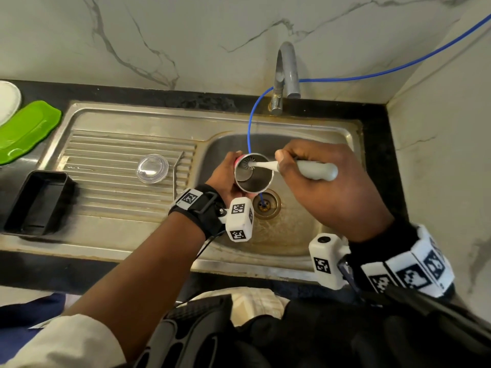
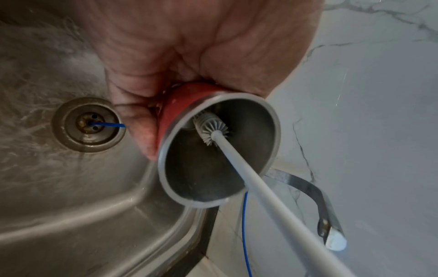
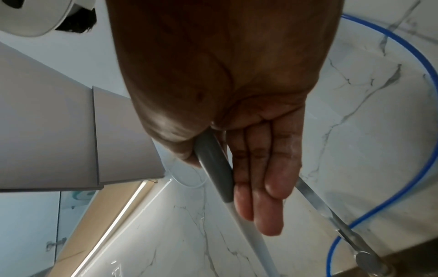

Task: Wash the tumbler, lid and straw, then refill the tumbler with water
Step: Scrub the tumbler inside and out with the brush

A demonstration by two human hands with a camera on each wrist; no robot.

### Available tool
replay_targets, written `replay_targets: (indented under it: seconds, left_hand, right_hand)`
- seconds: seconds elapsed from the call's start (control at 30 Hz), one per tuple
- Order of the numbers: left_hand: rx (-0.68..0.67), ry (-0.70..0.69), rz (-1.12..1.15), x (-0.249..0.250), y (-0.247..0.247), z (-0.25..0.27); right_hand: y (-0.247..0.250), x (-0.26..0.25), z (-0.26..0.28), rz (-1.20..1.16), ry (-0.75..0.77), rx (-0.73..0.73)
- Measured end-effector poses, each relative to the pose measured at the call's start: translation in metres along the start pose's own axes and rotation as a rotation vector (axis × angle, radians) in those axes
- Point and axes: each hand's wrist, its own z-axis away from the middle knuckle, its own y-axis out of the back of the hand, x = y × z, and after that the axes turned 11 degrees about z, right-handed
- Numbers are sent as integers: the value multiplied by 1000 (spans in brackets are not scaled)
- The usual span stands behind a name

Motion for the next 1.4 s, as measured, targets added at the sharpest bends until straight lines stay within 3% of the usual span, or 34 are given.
replay_targets:
  seconds: [0.3,0.5,0.8,0.97,1.13,1.4]
  left_hand:
    - [135,-148,20,6,8,-5]
    - [26,5,9,1,-6,1]
    - [49,-21,70,7,3,-4]
    - [1,-62,-18,1,-12,-5]
    - [46,3,-25,-7,-13,-2]
    - [28,-60,44,6,0,-6]
  right_hand:
    - [33,-20,11,-68,60,-30]
    - [10,6,-10,-3,41,-20]
    - [28,-3,0,-112,74,-28]
    - [6,13,-7,-75,30,-7]
    - [1,24,-10,-58,3,-21]
    - [31,-14,7,-100,99,-85]
